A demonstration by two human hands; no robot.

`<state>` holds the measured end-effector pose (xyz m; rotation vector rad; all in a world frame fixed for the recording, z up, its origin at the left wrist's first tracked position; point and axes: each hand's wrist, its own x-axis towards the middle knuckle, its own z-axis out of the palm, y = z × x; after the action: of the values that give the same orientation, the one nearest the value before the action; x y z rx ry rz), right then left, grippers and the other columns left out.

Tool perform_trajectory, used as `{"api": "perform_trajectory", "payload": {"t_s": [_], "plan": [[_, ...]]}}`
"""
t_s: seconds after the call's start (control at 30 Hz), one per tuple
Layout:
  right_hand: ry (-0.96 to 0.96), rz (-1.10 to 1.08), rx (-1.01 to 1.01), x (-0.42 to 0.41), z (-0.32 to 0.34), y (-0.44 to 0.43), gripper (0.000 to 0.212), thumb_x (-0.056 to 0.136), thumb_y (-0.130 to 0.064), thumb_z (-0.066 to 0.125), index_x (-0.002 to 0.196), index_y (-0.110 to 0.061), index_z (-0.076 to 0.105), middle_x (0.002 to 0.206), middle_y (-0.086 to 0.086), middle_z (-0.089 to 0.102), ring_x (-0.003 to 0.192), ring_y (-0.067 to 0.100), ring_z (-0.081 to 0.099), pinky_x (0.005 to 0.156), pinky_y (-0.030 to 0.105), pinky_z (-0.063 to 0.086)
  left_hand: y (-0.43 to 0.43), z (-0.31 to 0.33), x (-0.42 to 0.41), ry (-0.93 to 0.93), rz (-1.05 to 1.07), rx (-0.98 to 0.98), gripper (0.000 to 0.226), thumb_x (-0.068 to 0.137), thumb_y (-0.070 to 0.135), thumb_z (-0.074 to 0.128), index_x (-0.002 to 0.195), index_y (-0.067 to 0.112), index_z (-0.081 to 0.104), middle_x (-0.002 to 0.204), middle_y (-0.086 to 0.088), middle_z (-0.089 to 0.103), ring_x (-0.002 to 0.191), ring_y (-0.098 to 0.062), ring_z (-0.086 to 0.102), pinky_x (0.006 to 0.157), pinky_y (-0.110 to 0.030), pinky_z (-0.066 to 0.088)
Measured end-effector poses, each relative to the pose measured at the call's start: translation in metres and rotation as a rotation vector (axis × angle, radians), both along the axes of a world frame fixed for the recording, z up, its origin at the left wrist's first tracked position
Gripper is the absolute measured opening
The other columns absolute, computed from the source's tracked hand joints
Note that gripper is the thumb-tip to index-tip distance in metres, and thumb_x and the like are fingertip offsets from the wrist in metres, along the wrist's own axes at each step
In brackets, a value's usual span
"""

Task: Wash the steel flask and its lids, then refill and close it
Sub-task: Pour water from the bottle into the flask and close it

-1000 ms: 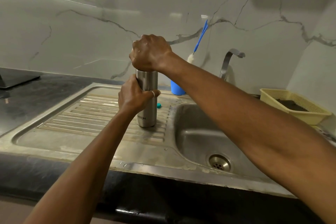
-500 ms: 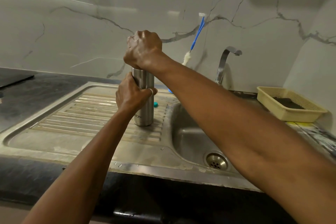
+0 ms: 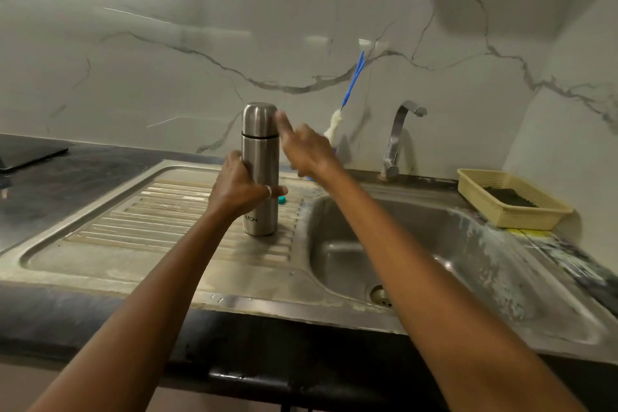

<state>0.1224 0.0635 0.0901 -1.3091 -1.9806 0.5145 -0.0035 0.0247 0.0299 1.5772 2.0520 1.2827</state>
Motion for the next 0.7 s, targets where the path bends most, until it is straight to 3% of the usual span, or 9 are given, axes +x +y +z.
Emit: {"api": "perform_trajectory", "payload": {"t_s": [0.07, 0.13, 0.23, 0.3, 0.4, 0.57, 0.7], "plan": [[0.001, 0.079, -0.091, 0.012, -0.032, -0.003, 0.077, 0.092, -0.079, 0.032, 0.129, -0.015, 0.053, 0.123, 0.01, 0.061, 0.116, 0.028, 0.059, 0.1, 0.043, 0.047, -0.011, -0.007, -0.004, -0.028, -0.015, -0.057, 0.103, 0.059, 0.036, 0.096, 0.139, 0.015, 0.035, 0.124, -0.007, 0.057, 0.108, -0.026, 0.059, 0.092, -0.049, 0.054], [-0.004, 0.156, -0.201, 0.02, -0.058, -0.007, 0.084, 0.09, -0.072, 0.051, 0.147, -0.012, 0.039, 0.14, 0.007, 0.056, 0.126, 0.025, 0.055, 0.102, 0.039, 0.044, -0.018, -0.015, -0.008, -0.049, -0.045, -0.104, 0.096, 0.068, 0.016, 0.09, 0.145, 0.01, 0.033, 0.129, -0.013, 0.059, 0.109, -0.03, 0.061, 0.093, -0.049, 0.054], [-0.026, 0.178, -0.238, 0.016, -0.081, -0.008, 0.091, 0.084, -0.066, 0.067, 0.151, -0.015, 0.033, 0.14, 0.007, 0.057, 0.122, 0.025, 0.058, 0.1, 0.038, 0.048, -0.017, -0.025, -0.009, 0.02, -0.076, -0.135, 0.077, 0.077, 0.004, 0.077, 0.142, 0.006, 0.036, 0.117, -0.015, 0.061, 0.098, -0.03, 0.059, 0.081, -0.04, 0.051], [-0.019, 0.19, -0.242, 0.009, -0.089, -0.007, 0.087, 0.085, -0.059, 0.07, 0.151, -0.017, 0.033, 0.142, 0.009, 0.056, 0.124, 0.026, 0.058, 0.1, 0.038, 0.049, -0.015, -0.028, -0.009, 0.073, -0.074, -0.121, 0.065, 0.082, 0.005, 0.073, 0.138, 0.004, 0.038, 0.107, -0.015, 0.06, 0.09, -0.029, 0.053, 0.073, -0.035, 0.043], [0.013, 0.225, -0.235, 0.001, -0.091, -0.007, 0.074, 0.089, -0.049, 0.07, 0.147, -0.017, 0.038, 0.142, 0.008, 0.057, 0.125, 0.025, 0.057, 0.097, 0.033, 0.048, -0.011, -0.033, -0.011, 0.115, -0.062, -0.079, 0.057, 0.086, 0.005, 0.07, 0.135, 0.004, 0.039, 0.106, -0.016, 0.062, 0.087, -0.028, 0.055, 0.072, -0.036, 0.044], [-0.003, 0.211, -0.184, -0.019, -0.093, 0.002, 0.066, 0.089, -0.046, 0.072, 0.138, -0.012, 0.045, 0.134, 0.009, 0.061, 0.116, 0.025, 0.061, 0.089, 0.032, 0.051, -0.008, -0.037, -0.024, 0.113, -0.055, -0.036, 0.051, 0.087, 0.002, 0.068, 0.132, 0.003, 0.042, 0.099, -0.01, 0.056, 0.083, -0.026, 0.053, 0.056, -0.025, 0.034], [-0.007, 0.237, -0.165, -0.044, -0.094, 0.005, 0.065, 0.09, -0.047, 0.07, 0.137, -0.012, 0.044, 0.132, 0.01, 0.061, 0.115, 0.026, 0.061, 0.093, 0.039, 0.053, -0.01, -0.035, -0.048, 0.091, -0.031, -0.043, 0.051, 0.086, 0.0, 0.067, 0.132, 0.005, 0.044, 0.105, -0.014, 0.06, 0.09, -0.029, 0.057, 0.07, -0.032, 0.04]]}}
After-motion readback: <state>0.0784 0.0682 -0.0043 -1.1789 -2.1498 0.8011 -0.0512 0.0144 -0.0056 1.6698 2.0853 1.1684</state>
